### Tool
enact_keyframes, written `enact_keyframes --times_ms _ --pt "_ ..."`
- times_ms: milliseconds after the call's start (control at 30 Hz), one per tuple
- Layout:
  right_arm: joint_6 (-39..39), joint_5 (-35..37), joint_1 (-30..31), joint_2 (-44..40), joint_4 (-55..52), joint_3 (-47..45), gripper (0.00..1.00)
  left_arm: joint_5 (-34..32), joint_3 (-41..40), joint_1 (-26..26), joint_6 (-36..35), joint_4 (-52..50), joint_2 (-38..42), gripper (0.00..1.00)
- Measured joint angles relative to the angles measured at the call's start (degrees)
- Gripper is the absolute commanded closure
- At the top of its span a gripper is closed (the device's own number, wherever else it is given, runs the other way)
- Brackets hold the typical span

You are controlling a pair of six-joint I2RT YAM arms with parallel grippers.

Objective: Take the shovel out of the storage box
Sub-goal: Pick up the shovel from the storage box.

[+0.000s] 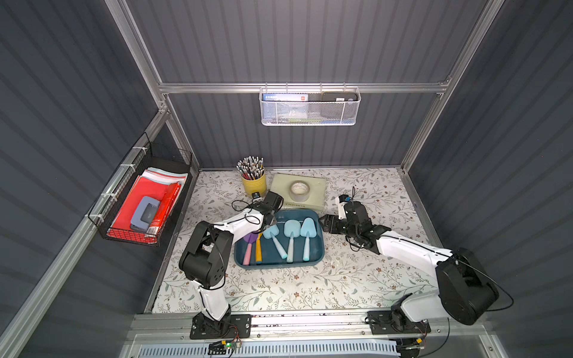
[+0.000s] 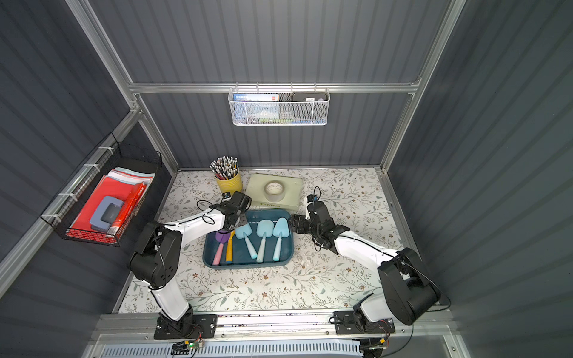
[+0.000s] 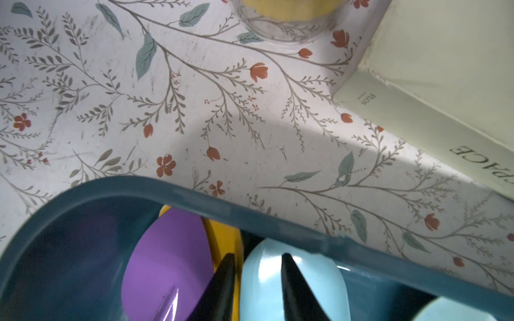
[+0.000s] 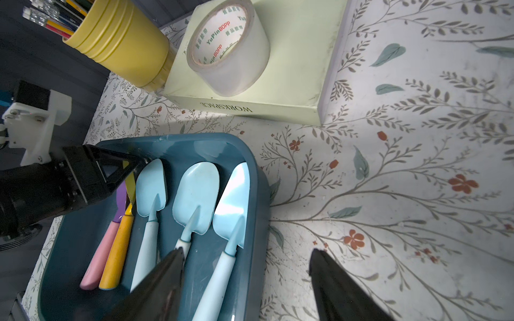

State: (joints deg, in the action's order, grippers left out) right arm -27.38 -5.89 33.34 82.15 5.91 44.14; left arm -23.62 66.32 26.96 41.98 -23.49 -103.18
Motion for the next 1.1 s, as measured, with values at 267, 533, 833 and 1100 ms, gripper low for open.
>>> enact_keyframes --times_ms 267,533,833,1100 --pt "0.4 0.4 0.8 1.3 -0.2 0.7 0.25 0.0 -0.3 0.0 0.0 -0.3 -0.3 0.78" --pt "0.8 1.3 1.8 3.4 -0.3 2.0 0.26 -1.1 -0.4 0.0 -0.4 -0.9 -0.3 0.99" --pt "1.4 2.1 3.2 4.1 -1.7 3.7 0.27 -1.3 4.4 0.0 -0.4 -5.9 -0.5 1.0" --pt "2.0 -0.5 4.8 1.7 -3.2 9.9 0.26 -1.8 21.4 0.0 -2.4 -8.9 0.1 1.0"
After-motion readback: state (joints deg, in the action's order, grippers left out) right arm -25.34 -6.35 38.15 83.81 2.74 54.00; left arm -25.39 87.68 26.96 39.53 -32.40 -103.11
